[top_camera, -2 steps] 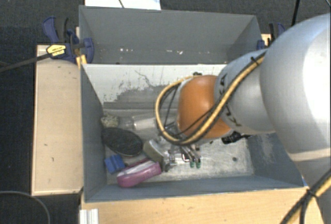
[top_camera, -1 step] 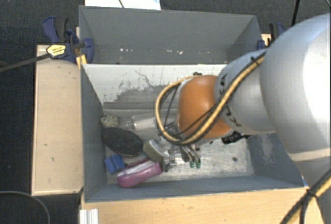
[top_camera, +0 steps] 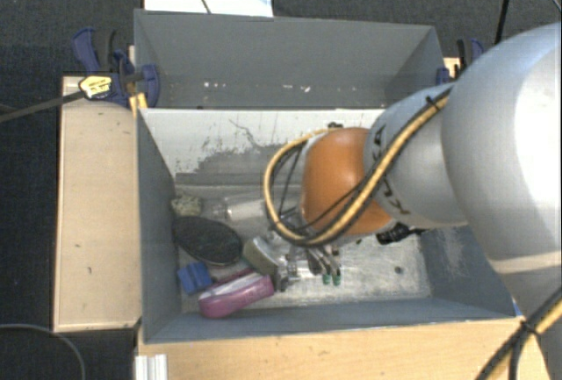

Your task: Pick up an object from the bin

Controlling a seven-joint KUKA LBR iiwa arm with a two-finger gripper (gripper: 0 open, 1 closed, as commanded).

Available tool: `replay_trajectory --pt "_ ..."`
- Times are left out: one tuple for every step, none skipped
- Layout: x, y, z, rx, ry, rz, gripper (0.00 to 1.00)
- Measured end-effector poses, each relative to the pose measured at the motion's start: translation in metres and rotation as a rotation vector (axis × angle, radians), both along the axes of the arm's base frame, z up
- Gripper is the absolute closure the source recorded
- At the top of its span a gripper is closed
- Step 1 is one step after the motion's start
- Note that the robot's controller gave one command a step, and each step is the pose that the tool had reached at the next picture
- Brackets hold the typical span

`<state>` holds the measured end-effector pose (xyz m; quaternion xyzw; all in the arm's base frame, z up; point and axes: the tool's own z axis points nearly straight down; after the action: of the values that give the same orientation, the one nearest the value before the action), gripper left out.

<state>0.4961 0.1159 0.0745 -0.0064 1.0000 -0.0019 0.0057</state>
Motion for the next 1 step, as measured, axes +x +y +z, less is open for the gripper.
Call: replay_trajectory --pt "0.0 0.0 0.0 0.0 0.0 0.0 1.0"
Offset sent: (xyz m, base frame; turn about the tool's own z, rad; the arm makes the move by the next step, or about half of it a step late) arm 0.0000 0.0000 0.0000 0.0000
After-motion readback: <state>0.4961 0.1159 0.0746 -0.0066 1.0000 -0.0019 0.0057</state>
